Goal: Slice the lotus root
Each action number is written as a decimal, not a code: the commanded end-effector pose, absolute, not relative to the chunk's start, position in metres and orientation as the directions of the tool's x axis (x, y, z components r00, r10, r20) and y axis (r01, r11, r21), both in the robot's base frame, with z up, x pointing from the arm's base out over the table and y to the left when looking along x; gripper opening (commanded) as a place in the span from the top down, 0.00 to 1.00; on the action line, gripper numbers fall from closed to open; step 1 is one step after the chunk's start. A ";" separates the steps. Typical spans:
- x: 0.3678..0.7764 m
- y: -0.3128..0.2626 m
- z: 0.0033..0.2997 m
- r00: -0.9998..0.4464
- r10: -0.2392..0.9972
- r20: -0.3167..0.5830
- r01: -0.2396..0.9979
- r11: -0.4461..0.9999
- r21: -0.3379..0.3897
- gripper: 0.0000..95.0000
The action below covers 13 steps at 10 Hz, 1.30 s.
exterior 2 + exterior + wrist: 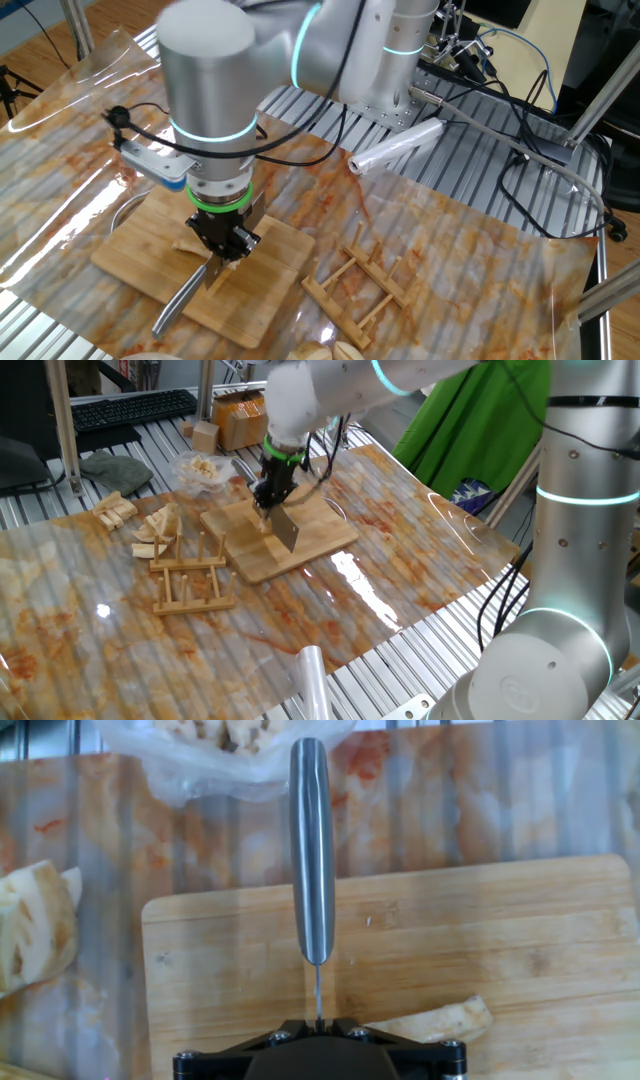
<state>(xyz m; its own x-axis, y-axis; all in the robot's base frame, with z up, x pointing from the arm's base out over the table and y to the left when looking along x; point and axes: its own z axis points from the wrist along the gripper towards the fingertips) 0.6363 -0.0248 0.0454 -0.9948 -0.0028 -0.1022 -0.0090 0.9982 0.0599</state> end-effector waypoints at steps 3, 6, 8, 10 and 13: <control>0.638 -0.024 0.044 -0.996 0.004 -0.089 -0.001 0.999 0.054 1.00; 0.638 -0.024 0.052 -0.997 0.001 -0.075 -0.003 0.999 0.046 1.00; 0.638 -0.024 0.055 -0.997 0.001 -0.074 -0.002 0.999 0.041 1.00; 0.637 -0.024 0.059 -0.998 -0.001 -0.066 -0.003 0.999 0.035 1.00; 0.633 -0.024 0.058 -0.998 0.002 -0.063 -0.001 0.999 0.042 1.00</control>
<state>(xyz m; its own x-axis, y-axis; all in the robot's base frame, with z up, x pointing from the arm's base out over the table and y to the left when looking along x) 0.6342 -0.0237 0.0540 -0.9981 0.0036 -0.0611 0.0009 0.9990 0.0450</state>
